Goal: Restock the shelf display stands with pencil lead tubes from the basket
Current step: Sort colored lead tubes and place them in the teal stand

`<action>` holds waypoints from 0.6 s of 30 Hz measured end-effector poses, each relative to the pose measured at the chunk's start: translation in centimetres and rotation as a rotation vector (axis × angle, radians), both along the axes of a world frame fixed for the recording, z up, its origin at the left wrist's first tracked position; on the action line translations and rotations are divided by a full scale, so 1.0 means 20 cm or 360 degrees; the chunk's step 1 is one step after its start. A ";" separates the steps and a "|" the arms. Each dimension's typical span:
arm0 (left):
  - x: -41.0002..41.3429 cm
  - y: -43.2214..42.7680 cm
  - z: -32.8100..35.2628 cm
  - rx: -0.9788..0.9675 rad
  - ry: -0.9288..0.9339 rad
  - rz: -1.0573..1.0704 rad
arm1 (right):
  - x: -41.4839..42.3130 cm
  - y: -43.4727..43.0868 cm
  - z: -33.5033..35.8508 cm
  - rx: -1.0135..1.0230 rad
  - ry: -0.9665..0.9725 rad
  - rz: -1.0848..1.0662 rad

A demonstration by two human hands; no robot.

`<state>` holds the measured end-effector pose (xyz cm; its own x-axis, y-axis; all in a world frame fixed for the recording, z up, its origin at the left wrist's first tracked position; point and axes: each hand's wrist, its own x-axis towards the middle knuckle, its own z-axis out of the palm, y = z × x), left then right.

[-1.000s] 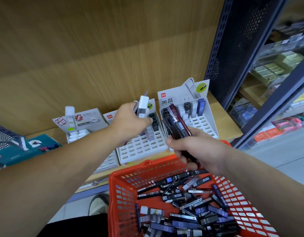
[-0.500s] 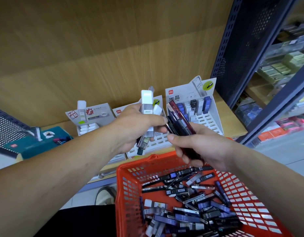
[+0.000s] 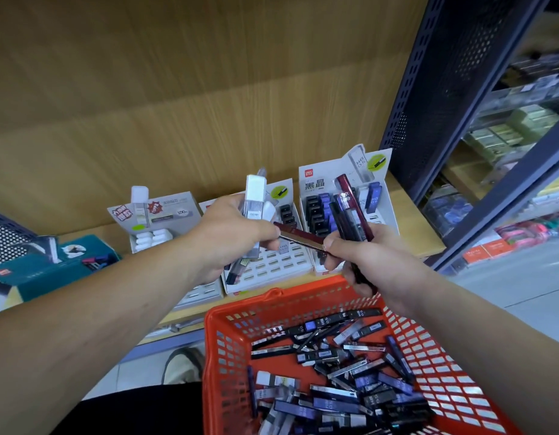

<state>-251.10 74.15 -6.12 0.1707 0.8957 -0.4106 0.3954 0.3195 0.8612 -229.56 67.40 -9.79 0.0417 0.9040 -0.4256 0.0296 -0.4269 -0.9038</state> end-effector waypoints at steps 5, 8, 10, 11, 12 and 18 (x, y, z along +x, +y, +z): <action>-0.02 0.01 0.00 -0.0081 -0.0057 -0.0017 | 0.02 -0.02 0.03 -0.0008 0.0028 0.0181; -0.02 0.01 0.00 -0.0091 -0.0147 -0.0060 | 0.01 -0.04 0.06 -0.0048 -0.0007 0.0398; 0.00 -0.01 0.00 -0.0099 -0.0198 -0.0124 | -0.03 -0.05 0.07 -0.0059 -0.0070 0.0507; 0.01 -0.02 0.00 -0.0100 -0.0214 -0.0154 | -0.04 -0.06 0.07 -0.0062 -0.0079 0.0523; 0.03 -0.03 0.00 -0.0101 -0.0228 -0.0171 | -0.06 -0.06 0.07 -0.0066 -0.0074 0.0513; 0.04 -0.04 0.03 -0.0134 -0.0288 -0.0189 | -0.05 -0.05 0.05 -0.0166 -0.0019 0.0203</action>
<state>-250.25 73.30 -5.59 0.3503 0.8288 -0.4363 0.2759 0.3539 0.8937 -230.60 66.39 -8.76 -0.0653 0.8532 -0.5175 0.0999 -0.5104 -0.8541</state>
